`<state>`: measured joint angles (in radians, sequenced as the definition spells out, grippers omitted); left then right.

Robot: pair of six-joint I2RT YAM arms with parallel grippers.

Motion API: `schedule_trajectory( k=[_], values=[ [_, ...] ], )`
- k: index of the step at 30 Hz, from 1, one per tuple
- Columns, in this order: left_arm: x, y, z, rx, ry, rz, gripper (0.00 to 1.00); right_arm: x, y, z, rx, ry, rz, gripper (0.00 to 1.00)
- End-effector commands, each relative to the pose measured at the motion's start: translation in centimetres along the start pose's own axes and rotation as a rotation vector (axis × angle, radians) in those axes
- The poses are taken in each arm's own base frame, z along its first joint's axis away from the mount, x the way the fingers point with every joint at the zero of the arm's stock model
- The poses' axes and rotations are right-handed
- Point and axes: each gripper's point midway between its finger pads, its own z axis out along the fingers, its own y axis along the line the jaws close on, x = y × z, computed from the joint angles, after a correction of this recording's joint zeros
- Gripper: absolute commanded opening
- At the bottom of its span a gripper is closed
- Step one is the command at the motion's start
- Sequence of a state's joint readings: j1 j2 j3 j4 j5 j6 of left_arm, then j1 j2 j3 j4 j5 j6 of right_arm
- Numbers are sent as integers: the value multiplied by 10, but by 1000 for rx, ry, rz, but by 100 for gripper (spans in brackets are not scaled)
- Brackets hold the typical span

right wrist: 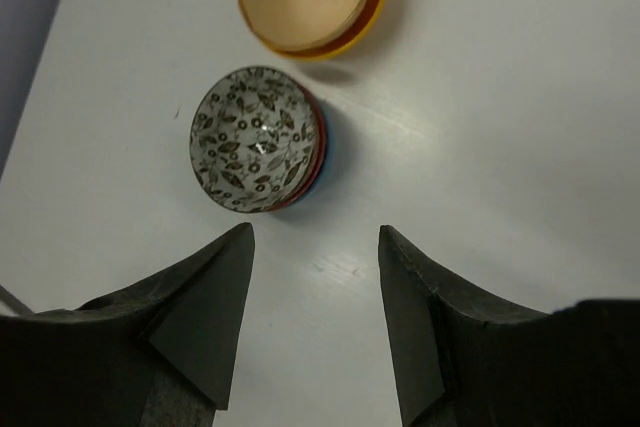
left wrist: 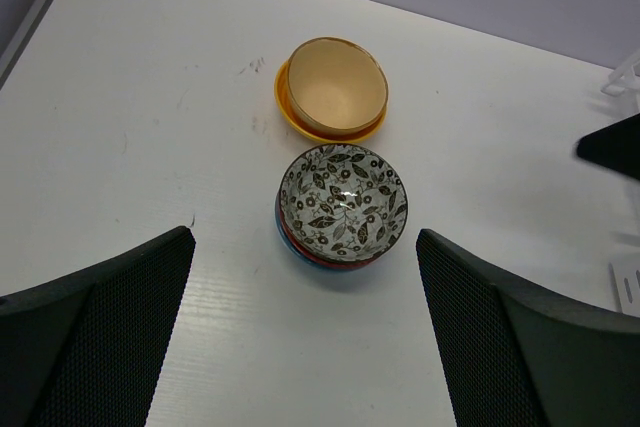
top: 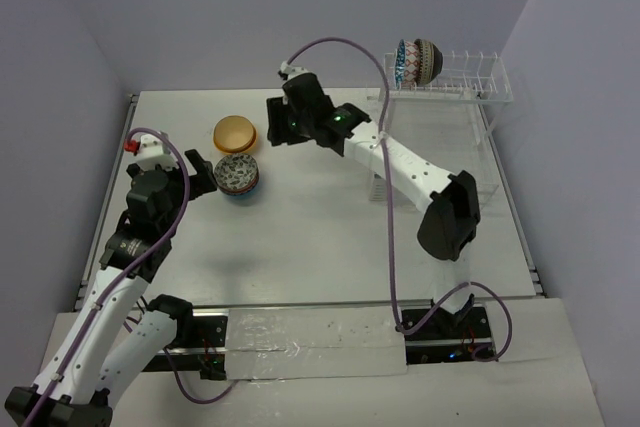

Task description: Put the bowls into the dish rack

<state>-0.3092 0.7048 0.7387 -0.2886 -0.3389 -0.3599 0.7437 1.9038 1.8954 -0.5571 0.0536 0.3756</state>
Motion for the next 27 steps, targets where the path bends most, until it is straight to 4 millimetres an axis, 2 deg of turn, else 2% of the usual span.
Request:
schedule_trajectory(
  k=[1,9,13,20,27],
  values=[
    [-1,-3,4,8,-13,-8,99,19,28,17,-52,60,53,61],
    [0,-3,4,11,-12,-8,99,53,49,68,-35,115,56,56],
    [0,-4,4,14,-11,-8,99,58,51,83,-25,104,65,55],
    [1,-4,4,16,-7,-7,99,70,43,108,24,99,93,51],
    [3,-5,6,19,-1,-8,99,79,42,124,29,106,106,50]
  ],
)
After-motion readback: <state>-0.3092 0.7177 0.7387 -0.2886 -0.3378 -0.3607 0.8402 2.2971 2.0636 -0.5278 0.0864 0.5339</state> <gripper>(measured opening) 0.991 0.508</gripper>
